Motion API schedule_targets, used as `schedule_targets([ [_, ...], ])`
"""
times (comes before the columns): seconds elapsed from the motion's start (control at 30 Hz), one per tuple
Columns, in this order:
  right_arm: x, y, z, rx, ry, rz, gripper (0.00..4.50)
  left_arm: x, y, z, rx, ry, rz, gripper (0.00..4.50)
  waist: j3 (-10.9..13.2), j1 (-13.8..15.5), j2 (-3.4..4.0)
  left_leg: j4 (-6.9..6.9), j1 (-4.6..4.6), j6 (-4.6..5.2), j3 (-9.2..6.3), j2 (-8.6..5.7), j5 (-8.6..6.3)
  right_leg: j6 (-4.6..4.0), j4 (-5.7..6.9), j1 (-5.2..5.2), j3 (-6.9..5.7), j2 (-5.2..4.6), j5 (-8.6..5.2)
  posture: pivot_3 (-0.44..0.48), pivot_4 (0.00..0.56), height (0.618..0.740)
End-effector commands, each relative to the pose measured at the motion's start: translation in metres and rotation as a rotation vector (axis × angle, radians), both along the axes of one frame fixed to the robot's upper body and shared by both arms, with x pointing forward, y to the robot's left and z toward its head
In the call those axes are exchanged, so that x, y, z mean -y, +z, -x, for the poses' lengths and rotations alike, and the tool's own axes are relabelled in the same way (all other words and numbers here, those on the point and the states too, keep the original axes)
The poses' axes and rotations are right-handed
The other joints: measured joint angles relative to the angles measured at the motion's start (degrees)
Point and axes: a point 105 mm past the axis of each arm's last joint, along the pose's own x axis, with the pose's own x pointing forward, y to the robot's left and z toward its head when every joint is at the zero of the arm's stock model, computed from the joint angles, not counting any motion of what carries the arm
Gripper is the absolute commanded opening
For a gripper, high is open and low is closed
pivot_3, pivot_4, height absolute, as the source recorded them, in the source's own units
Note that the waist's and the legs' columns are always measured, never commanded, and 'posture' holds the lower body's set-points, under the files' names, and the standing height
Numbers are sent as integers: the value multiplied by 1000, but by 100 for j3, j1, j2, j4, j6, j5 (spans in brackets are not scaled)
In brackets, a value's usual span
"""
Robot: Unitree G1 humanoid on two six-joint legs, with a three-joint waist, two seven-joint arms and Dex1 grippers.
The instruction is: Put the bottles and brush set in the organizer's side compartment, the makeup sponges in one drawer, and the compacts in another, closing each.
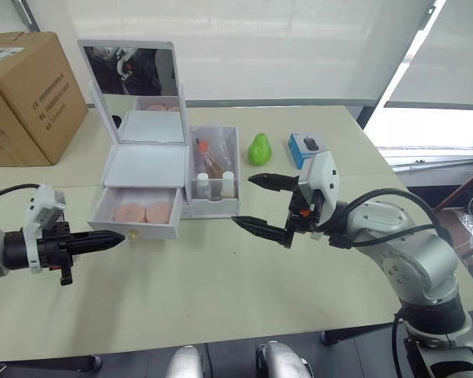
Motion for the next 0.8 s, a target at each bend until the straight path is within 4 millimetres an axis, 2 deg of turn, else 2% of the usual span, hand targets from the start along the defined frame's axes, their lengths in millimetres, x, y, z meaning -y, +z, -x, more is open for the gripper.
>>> schedule_targets([
  [0.03, 2, 14, 5, 54, 8, -15, 4500, 3, -2, -10, 68, 17, -57, 31, 0, 5, -1, 1, -1, 0, 0, 0, 0, 0, 0, 1, 0, 1, 0, 0, 150, 733],
  [0.2, 3, 14, 5, 53, 3, -12, 4500, 3, -3, -32, 154, 89, -72, 31, -1, 29, -3, 2, -8, 1, 0, 0, 0, 1, 2, 3, -1, 2, 1, 0, 150, 733],
  [0.37, 3, 13, 5, 50, -3, -8, 4500, 11, -3, -52, 204, 128, -63, 31, -2, 31, -3, 7, -21, 1, -1, -2, 1, 5, 11, 13, 1, 5, 4, 0, 150, 733],
  [0.6, 3, 13, 5, 53, -8, -6, 4500, 16, -6, -72, 242, 158, -66, 31, -4, 19, -7, 8, -18, 2, -5, -3, 1, 5, 18, 15, 3, 10, 7, 0, 150, 733],
  [0.8, 5, 13, 5, 53, -14, -4, 4500, 13, -4, -87, 282, 203, -64, 31, -6, 22, -10, 9, -22, 2, -5, -4, 1, 6, 18, 16, 2, 10, 8, 0, 150, 733],
])
